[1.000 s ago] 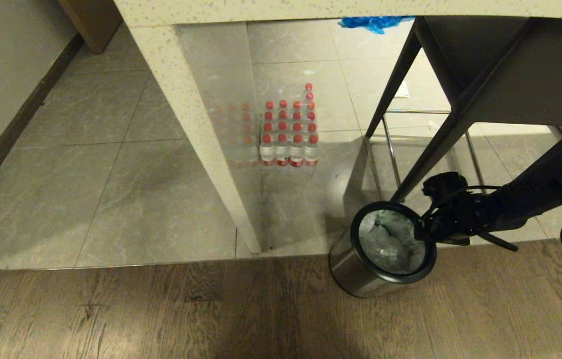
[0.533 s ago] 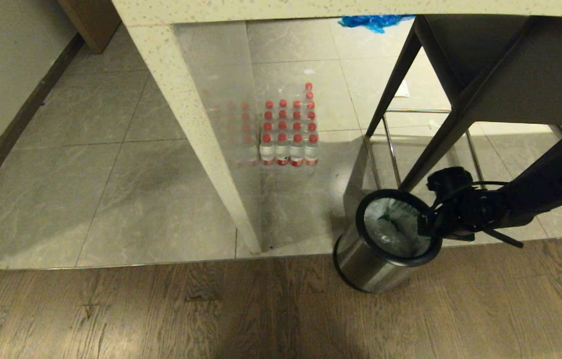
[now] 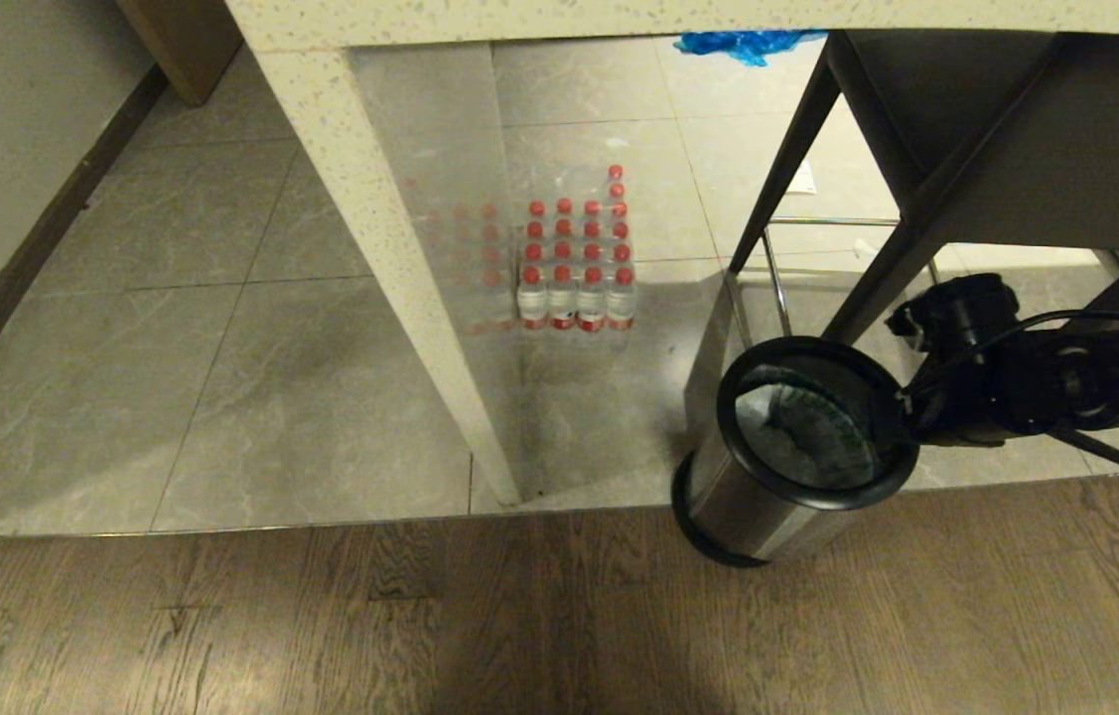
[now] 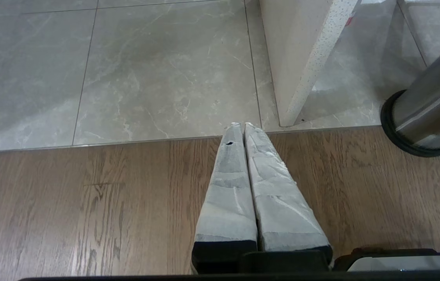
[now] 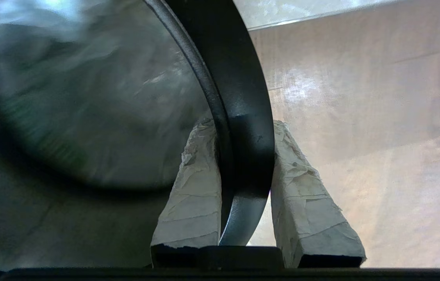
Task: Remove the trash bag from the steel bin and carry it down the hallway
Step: Place the outer trash can on the ground
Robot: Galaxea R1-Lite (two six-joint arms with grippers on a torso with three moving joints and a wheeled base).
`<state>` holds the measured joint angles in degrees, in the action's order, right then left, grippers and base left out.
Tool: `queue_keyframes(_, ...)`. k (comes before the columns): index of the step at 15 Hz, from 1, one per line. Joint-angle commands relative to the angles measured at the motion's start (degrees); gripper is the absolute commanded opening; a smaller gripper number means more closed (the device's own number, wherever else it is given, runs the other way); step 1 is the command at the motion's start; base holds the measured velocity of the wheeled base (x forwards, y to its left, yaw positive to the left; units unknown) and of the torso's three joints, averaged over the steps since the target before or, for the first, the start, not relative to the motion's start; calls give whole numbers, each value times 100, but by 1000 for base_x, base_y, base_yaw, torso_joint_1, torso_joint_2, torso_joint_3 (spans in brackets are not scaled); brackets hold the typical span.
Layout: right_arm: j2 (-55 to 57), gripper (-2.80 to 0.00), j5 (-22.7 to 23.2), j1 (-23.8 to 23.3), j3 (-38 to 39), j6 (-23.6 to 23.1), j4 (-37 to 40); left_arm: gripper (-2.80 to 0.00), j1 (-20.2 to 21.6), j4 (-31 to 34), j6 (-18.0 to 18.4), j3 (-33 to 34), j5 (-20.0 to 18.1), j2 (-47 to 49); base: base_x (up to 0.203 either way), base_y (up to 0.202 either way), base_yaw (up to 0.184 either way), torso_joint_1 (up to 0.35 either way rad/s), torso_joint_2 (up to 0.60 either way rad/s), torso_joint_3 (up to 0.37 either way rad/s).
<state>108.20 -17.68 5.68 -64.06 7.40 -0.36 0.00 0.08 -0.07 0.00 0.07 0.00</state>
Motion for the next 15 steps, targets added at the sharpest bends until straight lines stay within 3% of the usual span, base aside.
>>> queue_keyframes(1,-949,-280,2,36,156,-87,230,-280,0,1,-1,0,1,0,0,0,0,0,0,0)
queue_keyframes(6,-2820,-280,204,74,161,-284,1880,-280,0,1,-1,6,-3,0,0,0,0,0,0,0)
queue_keyframes(15,-4555,-280,234,-223,-509,-184,3478,-280,0,1,-1,8,1,0,0,0,0,0,0,0)
